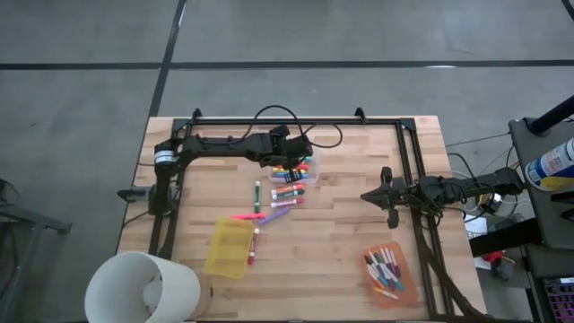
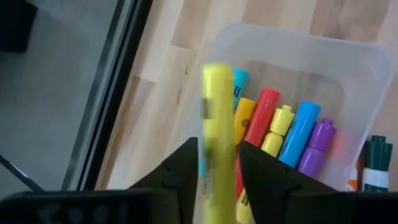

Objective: Pick & Place Markers
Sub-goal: Put the large yellow highlighter pen into the transparent bin, then put the large purple highlighter pen into the transparent bin

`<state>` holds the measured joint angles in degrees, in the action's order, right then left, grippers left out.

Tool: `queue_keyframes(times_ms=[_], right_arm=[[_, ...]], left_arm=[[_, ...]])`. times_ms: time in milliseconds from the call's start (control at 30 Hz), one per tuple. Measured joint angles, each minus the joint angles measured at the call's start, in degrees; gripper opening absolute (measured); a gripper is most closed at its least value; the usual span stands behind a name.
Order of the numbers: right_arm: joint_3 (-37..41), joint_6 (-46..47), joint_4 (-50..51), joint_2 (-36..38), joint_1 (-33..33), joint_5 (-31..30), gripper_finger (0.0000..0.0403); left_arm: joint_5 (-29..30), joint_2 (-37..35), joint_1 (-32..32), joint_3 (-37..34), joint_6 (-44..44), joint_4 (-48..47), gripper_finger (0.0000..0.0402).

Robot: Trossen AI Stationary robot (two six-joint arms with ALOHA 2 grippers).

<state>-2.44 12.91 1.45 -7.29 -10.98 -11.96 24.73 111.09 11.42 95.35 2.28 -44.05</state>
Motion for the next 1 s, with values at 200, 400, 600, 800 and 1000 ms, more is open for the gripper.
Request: queue_keyframes(times_ms=[200,400,600,800,1000], right_arm=[[0.0,0.0,0.0,0.0,0.0,0.0,0.0009],[0.0,0.0,0.0,0.0,0.0,0.0,0.0009],[0.0,0.0,0.0,0.0,0.0,0.0,0.0009],[0.0,0.0,0.0,0.0,0.0,0.0,0.0009],[0.0,0.0,0.0,0.0,0.0,0.0,0.0009]], left_arm=[[0.0,0.0,0.0,0.0,-0.4,0.1,0.0147],[0.0,0.0,0.0,0.0,-0.9,0.4,0.0149],[-1.8,0.1,-0.9,0.0,-2.9,0.4,0.0149],[-6.3,0.1,-3.8,0.0,-5.5,0.3,0.0149],[-13.3,0.1,-8.1,-0.3,-8.1,-0.1,0.0149]])
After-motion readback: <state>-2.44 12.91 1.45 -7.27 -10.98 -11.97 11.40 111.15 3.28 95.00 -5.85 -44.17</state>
